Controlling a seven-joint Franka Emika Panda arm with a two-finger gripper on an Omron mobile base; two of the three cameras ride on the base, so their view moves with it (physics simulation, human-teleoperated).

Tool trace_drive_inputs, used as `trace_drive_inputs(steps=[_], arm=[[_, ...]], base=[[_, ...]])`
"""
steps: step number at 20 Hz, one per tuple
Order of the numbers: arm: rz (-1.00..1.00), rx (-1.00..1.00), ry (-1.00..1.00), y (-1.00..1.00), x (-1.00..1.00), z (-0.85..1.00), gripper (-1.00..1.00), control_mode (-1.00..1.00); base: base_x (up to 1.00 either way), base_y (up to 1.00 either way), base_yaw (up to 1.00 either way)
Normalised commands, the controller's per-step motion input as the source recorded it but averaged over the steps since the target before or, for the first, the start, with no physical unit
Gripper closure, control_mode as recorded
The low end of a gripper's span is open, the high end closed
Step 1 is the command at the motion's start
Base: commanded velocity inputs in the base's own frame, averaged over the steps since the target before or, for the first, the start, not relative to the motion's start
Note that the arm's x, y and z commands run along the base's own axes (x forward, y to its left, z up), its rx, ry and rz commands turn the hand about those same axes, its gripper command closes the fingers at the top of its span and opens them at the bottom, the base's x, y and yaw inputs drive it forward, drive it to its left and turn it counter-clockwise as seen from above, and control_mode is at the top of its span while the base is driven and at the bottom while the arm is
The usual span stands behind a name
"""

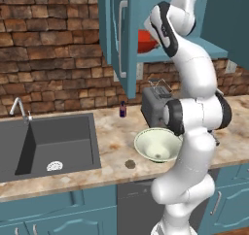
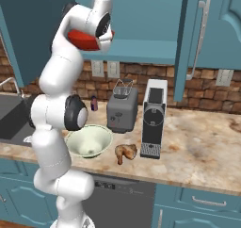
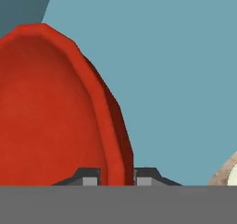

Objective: Pick both bowls and place them on the counter. Then place the chicken drumstick in one bowl and place the garlic in the other bowl.

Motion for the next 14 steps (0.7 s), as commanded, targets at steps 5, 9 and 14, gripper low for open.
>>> trace_drive_inputs(steps=[5,9,14], arm=[[-0.02,0.04,-0.1,-0.33,-0.96,-0.03,1.0,-1.0],[-0.06,0.03,-0.08,-0.24,-1.0,-0.02,1.0,-1.0],[-0.09,0.0,-0.06,-0.11,-1.0,-0.03,1.0,-1.0]], base=[[0.0,0.0,0.0],[0.0,0.0,0.0],[0.0,0.0,0.0]])
